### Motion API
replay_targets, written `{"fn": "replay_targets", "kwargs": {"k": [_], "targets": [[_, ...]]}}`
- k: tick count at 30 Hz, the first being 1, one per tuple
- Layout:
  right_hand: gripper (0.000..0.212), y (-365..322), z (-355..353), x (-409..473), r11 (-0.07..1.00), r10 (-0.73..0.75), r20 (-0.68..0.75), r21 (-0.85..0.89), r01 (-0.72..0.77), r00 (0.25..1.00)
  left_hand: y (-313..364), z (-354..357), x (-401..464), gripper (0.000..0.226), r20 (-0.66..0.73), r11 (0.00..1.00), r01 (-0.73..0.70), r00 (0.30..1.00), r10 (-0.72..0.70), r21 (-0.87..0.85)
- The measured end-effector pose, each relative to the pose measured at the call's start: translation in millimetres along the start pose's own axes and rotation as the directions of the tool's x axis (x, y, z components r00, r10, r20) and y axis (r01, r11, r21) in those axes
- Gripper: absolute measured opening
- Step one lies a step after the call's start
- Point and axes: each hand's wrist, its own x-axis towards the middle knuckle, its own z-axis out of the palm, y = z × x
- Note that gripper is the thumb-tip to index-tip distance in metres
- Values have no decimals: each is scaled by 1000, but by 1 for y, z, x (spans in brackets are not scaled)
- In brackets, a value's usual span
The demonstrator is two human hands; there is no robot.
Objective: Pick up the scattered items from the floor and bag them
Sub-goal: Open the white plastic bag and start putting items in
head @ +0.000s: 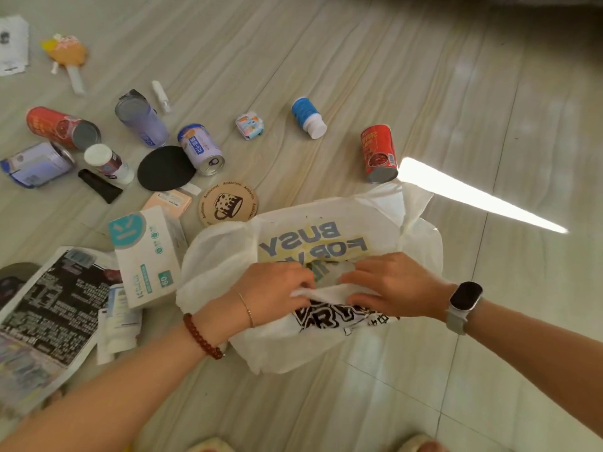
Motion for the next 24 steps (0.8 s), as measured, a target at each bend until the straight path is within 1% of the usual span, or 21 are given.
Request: {"fn": "replay_targets", "kwargs": {"k": [1,2,3,4,5,6,7,8,9,11,12,13,15,17,18,19,20,22,24], "targets": [[41,2,1,3,1000,19,-63,-16,-20,998,-5,-2,4,19,-139,1000,-1,990,4,21],[35,3,0,7,998,43,-145,-34,-48,988,-9,-5,8,14,-283,997,-25,958,45,73],[30,4,-3,13,995,73,-226,-53,-87,971,-15,-8,13,8,-432,986,-38,896,105,160],[27,4,-6,18,990,96,-302,-69,-122,948,-19,-12,16,2,-558,968,-29,813,169,250],[26,5,-9,22,986,113,-356,-74,-148,928,-21,-16,18,5,-659,948,3,720,219,319],[27,4,-11,23,985,115,-388,-75,-156,914,-21,-19,18,13,-725,935,38,643,247,352],[28,4,-11,22,987,101,-385,-80,-143,917,-21,-23,17,20,-768,930,64,587,258,362],[31,4,-8,20,989,71,-349,-97,-111,935,-22,-23,15,26,-789,927,74,551,270,368],[34,3,-4,16,991,35,-282,-116,-70,959,-24,-19,13,30,-783,925,63,556,279,375],[40,0,1,8,992,-33,-149,-123,15,988,-32,-3,11,30,-722,912,-12,607,332,410],[42,1,0,7,993,-44,-138,-112,29,989,-36,6,11,28,-702,903,-54,610,368,427],[45,2,-3,9,995,-31,-161,-97,15,986,-40,13,11,24,-697,896,-90,596,397,434],[49,12,-11,20,992,82,-217,-80,-101,973,-43,20,12,15,-695,888,-126,577,429,443],[48,25,-16,32,946,250,-199,-157,-283,948,-48,24,9,7,-637,866,-157,617,461,475],[48,32,-16,37,908,321,-174,-224,-355,931,-50,23,6,19,-597,859,-171,654,465,482],[49,39,-16,42,866,395,-137,-275,-418,908,-53,23,4,32,-560,860,-189,689,460,474],[54,46,-16,45,822,490,-76,-292,-489,868,-55,22,2,39,-540,868,-195,714,445,457],[65,57,-14,51,729,662,28,-255,-635,749,-59,23,1,38,-547,879,-183,722,424,440],[70,64,-12,57,654,753,61,-187,-734,655,-64,26,4,31,-579,892,-132,718,386,432]]}}
